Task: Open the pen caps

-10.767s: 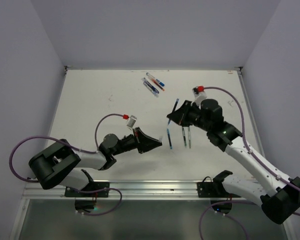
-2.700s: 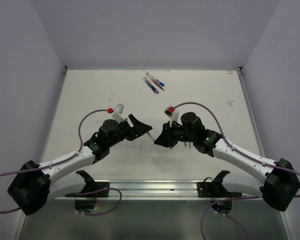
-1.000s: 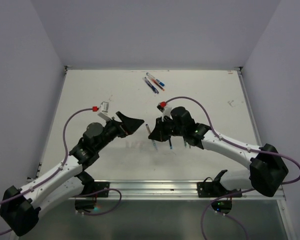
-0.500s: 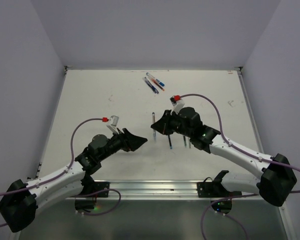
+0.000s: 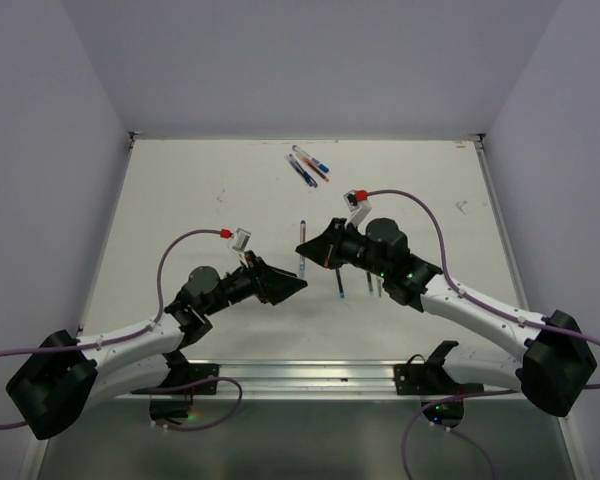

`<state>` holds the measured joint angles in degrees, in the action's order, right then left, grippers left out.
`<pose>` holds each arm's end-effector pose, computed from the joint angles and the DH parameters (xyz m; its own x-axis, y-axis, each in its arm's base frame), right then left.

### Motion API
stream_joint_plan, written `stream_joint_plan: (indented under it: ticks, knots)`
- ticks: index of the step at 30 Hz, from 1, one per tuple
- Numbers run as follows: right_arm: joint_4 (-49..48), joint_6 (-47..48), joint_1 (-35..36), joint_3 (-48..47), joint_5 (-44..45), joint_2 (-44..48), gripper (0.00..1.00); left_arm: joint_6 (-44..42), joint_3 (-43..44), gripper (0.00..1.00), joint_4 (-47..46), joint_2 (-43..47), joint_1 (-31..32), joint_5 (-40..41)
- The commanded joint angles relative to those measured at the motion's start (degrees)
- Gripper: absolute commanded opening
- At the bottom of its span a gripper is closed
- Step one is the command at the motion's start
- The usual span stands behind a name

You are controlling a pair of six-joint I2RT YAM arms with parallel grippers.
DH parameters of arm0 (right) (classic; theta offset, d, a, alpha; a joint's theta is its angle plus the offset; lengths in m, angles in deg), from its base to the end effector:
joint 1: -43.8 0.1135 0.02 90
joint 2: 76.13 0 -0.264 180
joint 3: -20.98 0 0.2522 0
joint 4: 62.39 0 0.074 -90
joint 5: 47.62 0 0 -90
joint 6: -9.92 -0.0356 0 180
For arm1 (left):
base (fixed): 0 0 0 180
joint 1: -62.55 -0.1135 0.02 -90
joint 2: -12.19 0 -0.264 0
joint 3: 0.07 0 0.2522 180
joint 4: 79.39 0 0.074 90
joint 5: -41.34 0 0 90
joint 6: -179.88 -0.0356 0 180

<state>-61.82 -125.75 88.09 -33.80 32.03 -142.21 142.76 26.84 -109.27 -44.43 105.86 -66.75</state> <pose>0.1866 0.1910 0.2830 -0.6843 0.3155 -0.6574 -0.4626 0.5090 0.7259 0.1391 -0.1464 0.2093 -0.6988 -0.3829 -0.6042 0.5316 0.2873 -0.7968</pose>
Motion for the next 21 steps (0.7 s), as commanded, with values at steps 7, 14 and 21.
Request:
stream_joint_plan:
  ticks: [7,14,21]
  knots:
    - [-6.1,-2.8,-0.1,0.9,-2.7,-1.2,0.0,-1.4,2.1,0.64,-5.9,-0.9,0.5,-1.9]
    - [-6.9,-3.3,-0.2,1.2,-3.1,-2.0,0.0,-0.9,2.2,0.36,-7.1,-1.7,0.5,-2.2]
    - [-5.2,-2.1,-0.1,1.3,-1.0,-1.3,0.0,-1.2,2.0,0.0,-5.1,-0.9,0.5,-0.5]
